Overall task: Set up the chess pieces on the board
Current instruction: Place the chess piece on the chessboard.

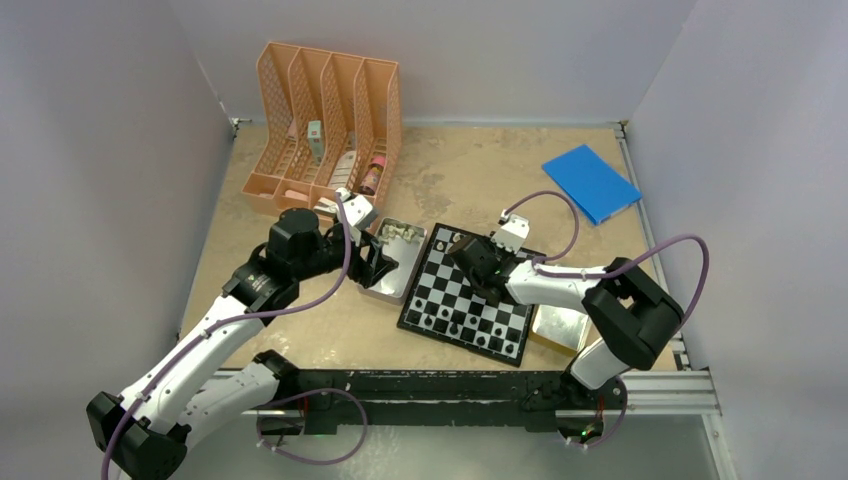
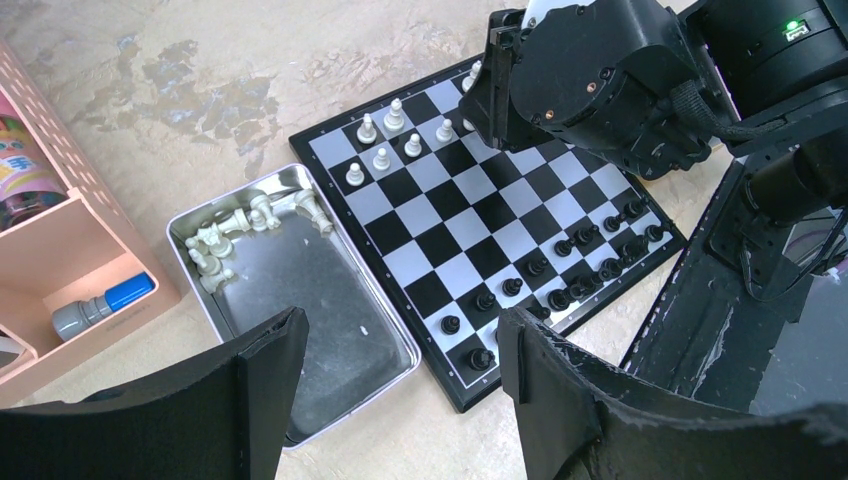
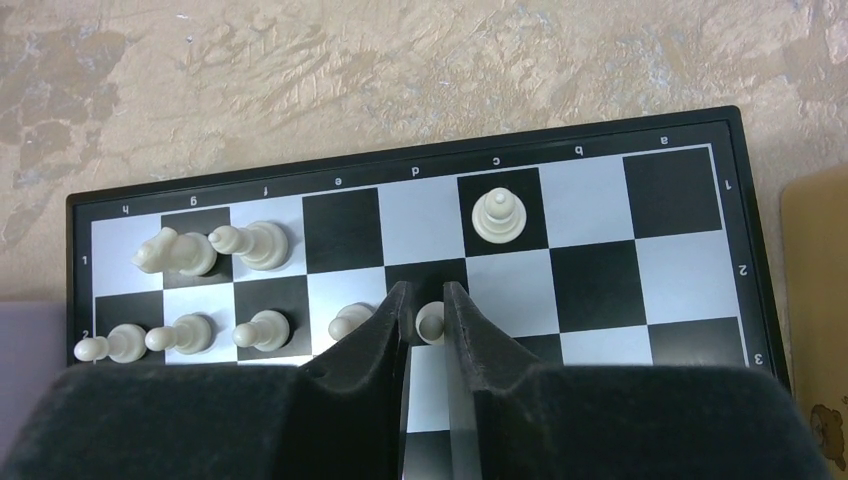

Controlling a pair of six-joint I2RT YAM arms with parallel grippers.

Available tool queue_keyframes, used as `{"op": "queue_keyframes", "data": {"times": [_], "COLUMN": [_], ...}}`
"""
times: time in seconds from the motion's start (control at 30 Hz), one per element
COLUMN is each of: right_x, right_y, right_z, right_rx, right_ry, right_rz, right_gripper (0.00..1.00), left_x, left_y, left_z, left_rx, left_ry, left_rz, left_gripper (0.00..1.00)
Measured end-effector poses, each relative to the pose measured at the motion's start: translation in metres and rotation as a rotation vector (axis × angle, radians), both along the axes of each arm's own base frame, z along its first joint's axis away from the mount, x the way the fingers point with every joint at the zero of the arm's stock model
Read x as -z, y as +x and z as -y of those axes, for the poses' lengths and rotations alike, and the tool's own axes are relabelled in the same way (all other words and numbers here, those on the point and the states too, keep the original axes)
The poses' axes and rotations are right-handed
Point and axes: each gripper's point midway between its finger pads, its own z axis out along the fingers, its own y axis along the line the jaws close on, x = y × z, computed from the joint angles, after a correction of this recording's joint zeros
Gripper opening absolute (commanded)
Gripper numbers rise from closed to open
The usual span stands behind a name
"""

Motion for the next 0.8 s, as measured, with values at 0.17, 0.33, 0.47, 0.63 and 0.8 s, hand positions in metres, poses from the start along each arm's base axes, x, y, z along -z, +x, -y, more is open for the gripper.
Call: {"op": "queue_keyframes", "data": {"times": [0.17, 0.33, 0.47, 0.63, 0.8], "right_x": [0.0002, 0.0019, 0.002, 0.0021, 0.0012], "right_y": [-0.0001, -0.0004, -0.0004, -0.0002, 0.0012], "right_z": [0.0003, 0.0006, 0.0007, 0.0006, -0.0006], "right_rx": [-0.003, -0.004, -0.004, -0.006, -0.009], "right_ry": [-0.006, -0.011, -0.011, -0.015, -0.02], "right_rz": [-0.002, -0.006, -0.007, -0.008, -0.007], "right_gripper": [0.17, 0.17, 0.17, 0.17, 0.17], "left_x": [0.0, 0.0002, 0.0002, 0.0001, 0.0], "left_y": [-0.0001, -0.0001, -0.0001, -0.0007, -0.001], "left_z": [0.0, 0.0, 0.0, 0.0005, 0.0007], "left_rx": [0.0, 0.0, 0.001, 0.007, 0.009], "left_ry": [0.0, 0.0, 0.0, 0.001, 0.0], "left_rz": [0.0, 0.0, 0.0, 0.002, 0.001], "left_gripper": [0.7, 0.7, 0.7, 0.7, 0.7]}}
